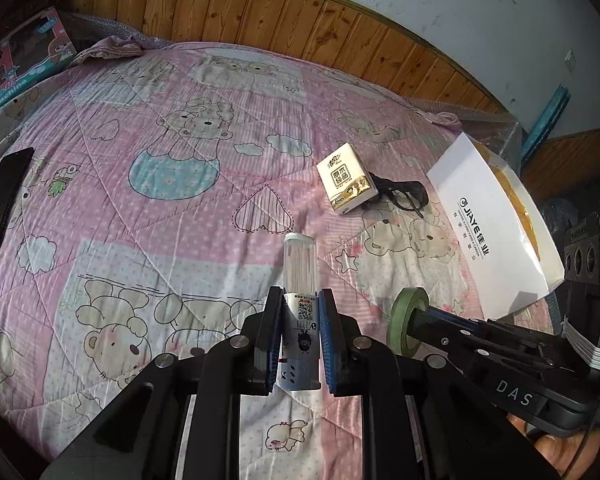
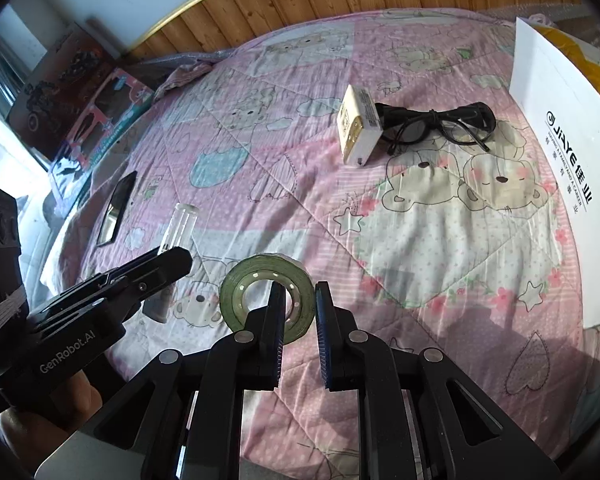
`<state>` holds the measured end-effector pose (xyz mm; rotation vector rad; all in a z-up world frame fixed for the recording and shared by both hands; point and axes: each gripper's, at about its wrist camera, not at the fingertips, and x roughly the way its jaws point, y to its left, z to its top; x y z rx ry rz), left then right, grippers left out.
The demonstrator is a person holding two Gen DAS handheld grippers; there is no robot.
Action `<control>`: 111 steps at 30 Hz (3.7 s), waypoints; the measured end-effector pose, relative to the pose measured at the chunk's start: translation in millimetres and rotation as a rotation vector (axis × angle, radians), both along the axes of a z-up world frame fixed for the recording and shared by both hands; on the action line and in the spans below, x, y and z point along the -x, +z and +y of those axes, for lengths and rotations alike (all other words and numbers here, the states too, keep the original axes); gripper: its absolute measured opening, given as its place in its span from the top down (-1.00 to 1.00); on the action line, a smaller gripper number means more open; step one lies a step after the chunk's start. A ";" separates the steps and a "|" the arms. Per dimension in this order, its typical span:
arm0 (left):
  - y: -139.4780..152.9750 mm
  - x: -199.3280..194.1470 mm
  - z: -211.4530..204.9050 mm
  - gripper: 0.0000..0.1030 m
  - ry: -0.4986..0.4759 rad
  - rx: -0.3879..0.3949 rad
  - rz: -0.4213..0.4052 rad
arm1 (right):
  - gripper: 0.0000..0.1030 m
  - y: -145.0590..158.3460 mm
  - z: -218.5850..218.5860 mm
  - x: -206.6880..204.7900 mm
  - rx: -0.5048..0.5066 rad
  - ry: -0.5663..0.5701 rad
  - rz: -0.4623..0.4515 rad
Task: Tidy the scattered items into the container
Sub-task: 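Lift the tube and tape roll and carry both toward the white box, then lower both tools into the box and open them to drop the items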
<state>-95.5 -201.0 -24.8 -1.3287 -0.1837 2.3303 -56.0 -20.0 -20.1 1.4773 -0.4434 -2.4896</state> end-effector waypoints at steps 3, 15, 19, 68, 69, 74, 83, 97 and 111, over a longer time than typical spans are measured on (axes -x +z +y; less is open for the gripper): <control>8.6 -4.9 4.7 0.65 -0.013 0.013 0.026 | 0.71 6.5 1.0 -2.6 0.012 0.002 0.017; 26.8 -13.5 27.6 0.65 -0.052 0.035 0.063 | 0.70 22.5 21.3 -10.8 0.073 -0.028 0.062; 30.5 -15.4 37.4 0.65 -0.065 0.043 0.070 | 0.71 27.1 30.5 -12.7 0.092 -0.041 0.076; 89.2 -16.5 200.4 0.65 -0.289 -0.010 0.151 | 0.71 72.3 207.3 -51.0 0.168 -0.361 0.210; 91.0 -16.4 204.7 0.65 -0.295 -0.012 0.154 | 0.71 73.7 211.5 -51.6 0.167 -0.368 0.214; 99.2 -15.2 227.0 0.65 -0.327 -0.024 0.167 | 0.71 78.3 231.3 -54.6 0.164 -0.403 0.227; 106.7 -9.7 266.9 0.65 -0.382 -0.029 0.178 | 0.71 80.6 267.0 -56.5 0.161 -0.459 0.239; 115.9 5.7 326.6 0.65 -0.450 -0.053 0.189 | 0.71 89.1 310.2 -48.4 0.122 -0.518 0.253; 108.4 30.5 368.8 0.65 -0.476 -0.071 0.156 | 0.70 94.7 337.8 -26.9 0.075 -0.515 0.258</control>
